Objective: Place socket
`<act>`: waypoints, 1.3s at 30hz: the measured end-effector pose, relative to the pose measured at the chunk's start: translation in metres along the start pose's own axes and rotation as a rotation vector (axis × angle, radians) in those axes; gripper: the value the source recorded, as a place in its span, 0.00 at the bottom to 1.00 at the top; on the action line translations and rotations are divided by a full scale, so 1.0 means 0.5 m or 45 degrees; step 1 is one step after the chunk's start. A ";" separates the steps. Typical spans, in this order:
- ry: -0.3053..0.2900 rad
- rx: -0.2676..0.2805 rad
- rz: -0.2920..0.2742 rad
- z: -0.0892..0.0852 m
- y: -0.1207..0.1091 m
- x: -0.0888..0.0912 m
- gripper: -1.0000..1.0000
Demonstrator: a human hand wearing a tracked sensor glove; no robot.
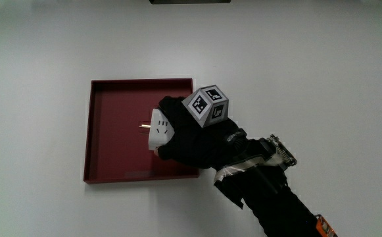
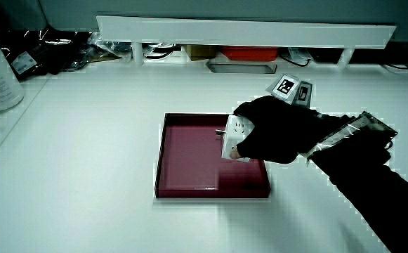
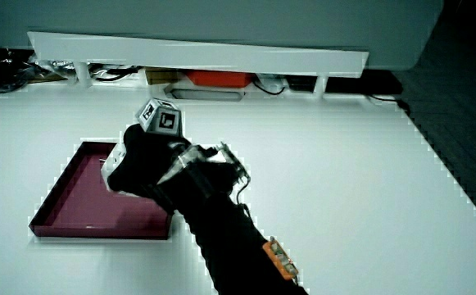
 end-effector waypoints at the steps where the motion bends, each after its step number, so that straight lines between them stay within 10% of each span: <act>1: -0.013 -0.015 -0.013 -0.014 0.009 0.007 0.50; 18: -0.029 -0.174 -0.130 -0.126 0.069 0.047 0.50; 32: 0.007 -0.175 -0.149 -0.126 0.069 0.054 0.50; 39: 0.050 -0.170 -0.132 -0.128 0.062 0.060 0.33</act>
